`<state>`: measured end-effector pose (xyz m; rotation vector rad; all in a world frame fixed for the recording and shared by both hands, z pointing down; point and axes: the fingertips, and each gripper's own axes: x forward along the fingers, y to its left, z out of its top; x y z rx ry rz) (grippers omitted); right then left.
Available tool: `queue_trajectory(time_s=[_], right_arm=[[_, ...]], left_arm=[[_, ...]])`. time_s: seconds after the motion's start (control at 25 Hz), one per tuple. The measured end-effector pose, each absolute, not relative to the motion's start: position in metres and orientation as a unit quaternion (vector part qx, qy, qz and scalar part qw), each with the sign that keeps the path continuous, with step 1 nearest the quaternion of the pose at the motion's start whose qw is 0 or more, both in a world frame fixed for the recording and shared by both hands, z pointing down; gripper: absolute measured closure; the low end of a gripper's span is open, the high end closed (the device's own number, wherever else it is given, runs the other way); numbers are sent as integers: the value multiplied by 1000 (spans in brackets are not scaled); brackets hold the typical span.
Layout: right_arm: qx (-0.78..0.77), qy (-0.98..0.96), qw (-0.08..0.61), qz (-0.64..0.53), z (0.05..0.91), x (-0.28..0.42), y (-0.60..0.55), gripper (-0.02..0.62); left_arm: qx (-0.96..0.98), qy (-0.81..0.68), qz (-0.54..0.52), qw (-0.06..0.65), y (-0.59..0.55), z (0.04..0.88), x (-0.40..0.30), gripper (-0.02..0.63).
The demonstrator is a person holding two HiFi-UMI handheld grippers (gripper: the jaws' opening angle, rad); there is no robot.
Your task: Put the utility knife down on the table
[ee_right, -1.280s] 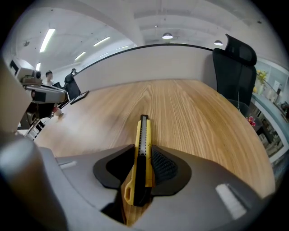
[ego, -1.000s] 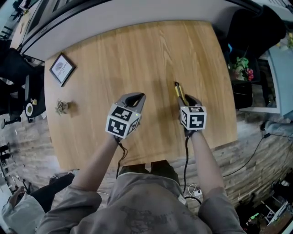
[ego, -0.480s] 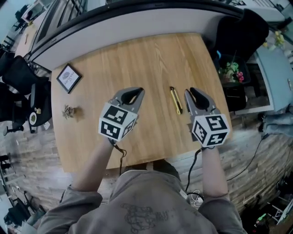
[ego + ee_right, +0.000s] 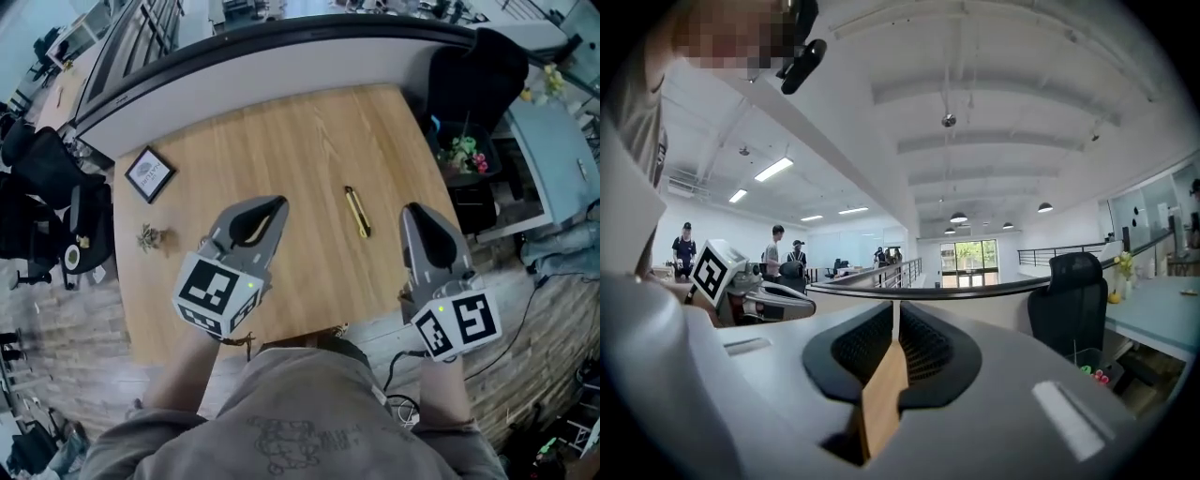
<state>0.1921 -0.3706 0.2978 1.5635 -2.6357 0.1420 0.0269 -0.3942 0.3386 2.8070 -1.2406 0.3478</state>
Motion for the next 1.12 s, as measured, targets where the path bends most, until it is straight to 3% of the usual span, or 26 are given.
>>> queue_trajectory(time_s=[0.28, 1.12], right_arm=[[524, -850, -6, 64, 278, 200, -326, 584], [498, -862, 28, 88, 302, 187, -291, 584]], left_arm=[[919, -378, 116, -4, -355, 322, 38, 604], [914, -385, 125, 3, -328, 331, 36, 604]])
